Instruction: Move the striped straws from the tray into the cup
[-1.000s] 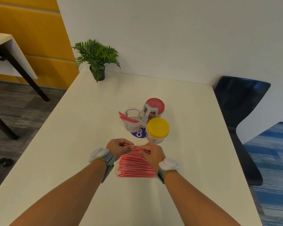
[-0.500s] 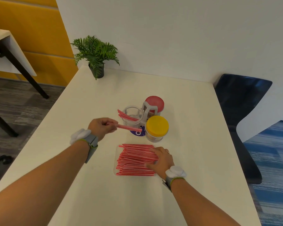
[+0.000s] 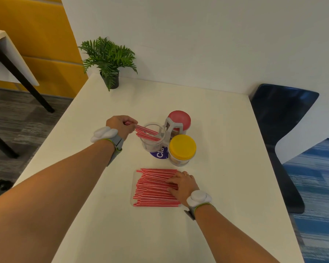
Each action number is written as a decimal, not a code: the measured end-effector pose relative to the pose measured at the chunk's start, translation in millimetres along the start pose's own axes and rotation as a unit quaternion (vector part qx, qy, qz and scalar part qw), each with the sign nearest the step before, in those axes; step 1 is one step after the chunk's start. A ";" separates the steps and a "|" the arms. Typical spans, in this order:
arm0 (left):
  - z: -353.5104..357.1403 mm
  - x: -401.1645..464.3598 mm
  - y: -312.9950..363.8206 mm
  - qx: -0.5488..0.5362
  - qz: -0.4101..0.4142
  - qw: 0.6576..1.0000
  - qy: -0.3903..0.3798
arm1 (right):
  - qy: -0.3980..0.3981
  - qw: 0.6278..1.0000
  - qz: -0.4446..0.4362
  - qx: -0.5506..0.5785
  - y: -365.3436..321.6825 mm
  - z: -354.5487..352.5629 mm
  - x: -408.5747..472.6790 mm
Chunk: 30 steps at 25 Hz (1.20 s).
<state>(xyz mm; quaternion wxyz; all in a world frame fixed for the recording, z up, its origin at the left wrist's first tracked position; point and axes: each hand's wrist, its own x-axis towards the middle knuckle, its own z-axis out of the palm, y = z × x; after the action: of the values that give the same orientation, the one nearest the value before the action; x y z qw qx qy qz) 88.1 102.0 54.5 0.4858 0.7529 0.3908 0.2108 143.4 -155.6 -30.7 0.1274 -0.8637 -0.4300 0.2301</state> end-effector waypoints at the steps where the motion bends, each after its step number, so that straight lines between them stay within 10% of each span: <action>1: 5.0 -1.1 -1.9 0.018 0.000 1.000 -0.004 | -0.005 1.000 -0.003 -0.006 -0.2 -0.7 1.4; 17: 9.2 -41.0 -41.6 0.076 0.024 0.996 0.051 | -0.080 0.993 -0.019 -0.083 -19.9 -10.7 19.7; 30: 26.2 -107.7 -99.4 0.109 -0.063 0.979 -0.162 | 0.140 0.968 0.013 0.205 -61.0 -59.6 48.3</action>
<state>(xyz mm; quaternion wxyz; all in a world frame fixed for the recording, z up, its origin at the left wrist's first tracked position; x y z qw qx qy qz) 3.0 23.8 -39.4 0.4698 0.7995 0.3741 0.0115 157.2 -81.8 32.2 0.3583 -0.8480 -0.3404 0.1917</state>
